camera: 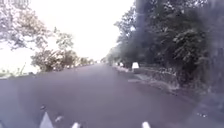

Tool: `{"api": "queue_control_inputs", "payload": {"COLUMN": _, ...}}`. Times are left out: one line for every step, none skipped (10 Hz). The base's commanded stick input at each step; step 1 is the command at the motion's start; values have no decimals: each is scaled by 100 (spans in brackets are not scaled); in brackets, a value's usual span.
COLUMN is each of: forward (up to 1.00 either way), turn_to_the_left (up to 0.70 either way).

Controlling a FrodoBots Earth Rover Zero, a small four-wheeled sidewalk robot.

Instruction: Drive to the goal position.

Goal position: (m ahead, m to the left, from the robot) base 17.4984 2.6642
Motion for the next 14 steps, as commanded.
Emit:
{"api": "queue_control_inputs", "payload": {"forward": 85, "turn_to_the_left": 0}}
{"api": "queue_control_inputs", "payload": {"forward": 85, "turn_to_the_left": 0}}
{"api": "queue_control_inputs", "payload": {"forward": 85, "turn_to_the_left": 0}}
{"api": "queue_control_inputs", "payload": {"forward": 85, "turn_to_the_left": 0}}
{"api": "queue_control_inputs", "payload": {"forward": 85, "turn_to_the_left": 0}}
{"api": "queue_control_inputs", "payload": {"forward": 85, "turn_to_the_left": 0}}
{"api": "queue_control_inputs", "payload": {"forward": 85, "turn_to_the_left": 0}}
{"api": "queue_control_inputs", "payload": {"forward": 85, "turn_to_the_left": 0}}
{"api": "queue_control_inputs", "payload": {"forward": 85, "turn_to_the_left": 0}}
{"api": "queue_control_inputs", "payload": {"forward": 85, "turn_to_the_left": 0}}
{"api": "queue_control_inputs", "payload": {"forward": 85, "turn_to_the_left": 0}}
{"api": "queue_control_inputs", "payload": {"forward": 85, "turn_to_the_left": 0}}
{"api": "queue_control_inputs", "payload": {"forward": 85, "turn_to_the_left": 0}}
{"api": "queue_control_inputs", "payload": {"forward": 85, "turn_to_the_left": 0}}
